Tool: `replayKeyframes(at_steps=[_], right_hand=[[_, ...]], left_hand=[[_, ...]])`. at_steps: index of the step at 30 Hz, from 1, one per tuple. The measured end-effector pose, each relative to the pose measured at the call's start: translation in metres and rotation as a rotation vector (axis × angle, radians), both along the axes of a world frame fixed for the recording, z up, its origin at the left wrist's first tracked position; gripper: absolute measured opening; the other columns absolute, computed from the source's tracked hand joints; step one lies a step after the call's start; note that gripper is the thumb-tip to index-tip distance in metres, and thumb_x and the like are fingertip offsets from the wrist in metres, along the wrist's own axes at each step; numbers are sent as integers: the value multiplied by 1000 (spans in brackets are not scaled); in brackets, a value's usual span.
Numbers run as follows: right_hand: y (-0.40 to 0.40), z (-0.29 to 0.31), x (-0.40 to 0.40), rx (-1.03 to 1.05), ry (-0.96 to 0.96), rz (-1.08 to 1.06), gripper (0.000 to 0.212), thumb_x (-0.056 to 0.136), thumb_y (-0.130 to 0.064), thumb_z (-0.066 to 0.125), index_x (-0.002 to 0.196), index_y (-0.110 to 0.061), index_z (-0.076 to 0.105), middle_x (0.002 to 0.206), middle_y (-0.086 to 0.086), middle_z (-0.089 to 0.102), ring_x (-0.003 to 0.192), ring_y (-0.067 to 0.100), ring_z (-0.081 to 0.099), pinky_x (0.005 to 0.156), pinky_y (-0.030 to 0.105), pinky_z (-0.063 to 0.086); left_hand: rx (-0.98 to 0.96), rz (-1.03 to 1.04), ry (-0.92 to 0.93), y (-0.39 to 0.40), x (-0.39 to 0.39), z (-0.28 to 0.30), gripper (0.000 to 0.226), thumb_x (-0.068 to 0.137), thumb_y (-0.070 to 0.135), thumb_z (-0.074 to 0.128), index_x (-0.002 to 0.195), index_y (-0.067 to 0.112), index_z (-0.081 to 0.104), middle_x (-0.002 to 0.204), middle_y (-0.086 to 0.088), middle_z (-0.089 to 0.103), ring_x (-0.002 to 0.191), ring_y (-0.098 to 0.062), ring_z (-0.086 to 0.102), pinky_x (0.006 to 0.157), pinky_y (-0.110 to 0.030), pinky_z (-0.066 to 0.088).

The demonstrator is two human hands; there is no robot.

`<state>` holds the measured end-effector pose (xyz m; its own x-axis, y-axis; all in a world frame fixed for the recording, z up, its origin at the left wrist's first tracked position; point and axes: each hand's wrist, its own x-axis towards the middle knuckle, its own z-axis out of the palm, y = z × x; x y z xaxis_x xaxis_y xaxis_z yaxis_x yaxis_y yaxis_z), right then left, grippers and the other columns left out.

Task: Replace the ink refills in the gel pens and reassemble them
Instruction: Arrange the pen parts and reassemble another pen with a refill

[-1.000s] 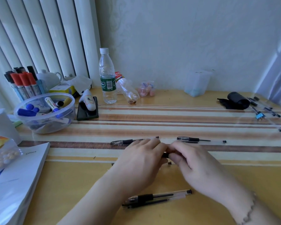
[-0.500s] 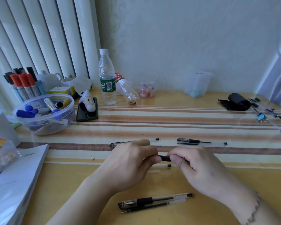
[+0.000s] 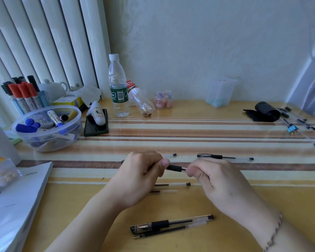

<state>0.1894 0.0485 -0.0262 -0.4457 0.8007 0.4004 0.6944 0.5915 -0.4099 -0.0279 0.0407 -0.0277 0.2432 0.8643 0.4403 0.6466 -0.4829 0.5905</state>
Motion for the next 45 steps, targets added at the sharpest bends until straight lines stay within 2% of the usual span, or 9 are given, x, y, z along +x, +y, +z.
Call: replayKeyframes(at_steps=[4, 10, 14, 18, 24, 29, 32, 37, 45], right_hand=[[1, 0, -1, 17, 49, -40, 18, 78, -47, 69, 82, -33, 58, 67, -25, 52, 73, -6, 53, 57, 10, 39], [0, 0, -2, 49, 71, 52, 35, 94, -50, 39, 90, -30, 67, 76, -30, 55, 71, -4, 58, 55, 13, 43], [2, -1, -1, 66, 86, 0, 14, 83, -43, 63, 82, -33, 54, 74, -15, 54, 64, 12, 52, 53, 20, 43], [3, -1, 2, -10, 82, -36, 25, 77, -46, 70, 90, -39, 49, 77, -21, 53, 77, 0, 54, 61, 12, 43], [19, 14, 37, -8, -129, -401, 19, 84, -29, 68, 101, -37, 65, 66, -18, 56, 54, 3, 55, 42, 23, 41], [13, 16, 30, -104, 299, -97, 18, 82, -25, 68, 98, -32, 72, 88, -19, 71, 71, -7, 67, 63, 10, 52], [5, 9, 13, -119, 145, 126, 23, 78, -18, 75, 95, -34, 75, 88, -24, 71, 82, -1, 69, 68, 18, 55], [13, 15, 30, -162, -54, -25, 16, 77, -34, 75, 78, -49, 69, 85, -34, 66, 79, -6, 64, 65, 12, 48], [24, 12, 55, -332, -333, -330, 11, 76, -50, 72, 74, -42, 65, 79, -26, 66, 72, -2, 62, 67, 31, 55]], left_hand=[[-28, -8, -15, -1, 2, 0, 39, 97, 34, 50, 63, 15, 58, 55, 12, 47, 51, -6, 46, 50, -11, 31], [-49, -40, -55, -2, 1, 4, 44, 95, 43, 46, 63, 16, 59, 55, 7, 48, 48, -9, 43, 48, -15, 31], [-92, -53, -75, -3, 2, 4, 48, 95, 44, 45, 61, 14, 59, 51, 5, 45, 46, -10, 42, 47, -17, 31], [-102, -32, -102, -3, -1, 7, 36, 96, 31, 53, 66, 14, 64, 47, 9, 44, 42, -8, 40, 46, -12, 28], [-104, 114, -224, 2, -17, 15, 36, 96, 26, 53, 67, 7, 61, 43, 10, 36, 40, -6, 32, 43, -13, 27], [-94, 50, -217, 0, -7, 11, 35, 96, 27, 54, 66, 11, 61, 45, 11, 37, 41, -5, 32, 44, -14, 27], [-103, -20, -172, -3, 3, 5, 31, 95, 29, 55, 70, 13, 63, 45, 11, 41, 41, -6, 34, 44, -14, 26], [-105, -45, -74, -1, 6, -2, 34, 92, 45, 53, 77, 17, 67, 53, 12, 46, 50, -5, 43, 50, -11, 31], [-42, 21, 102, 5, -4, -7, 31, 92, 47, 51, 82, 22, 66, 67, 10, 57, 63, -11, 52, 56, -21, 41]])
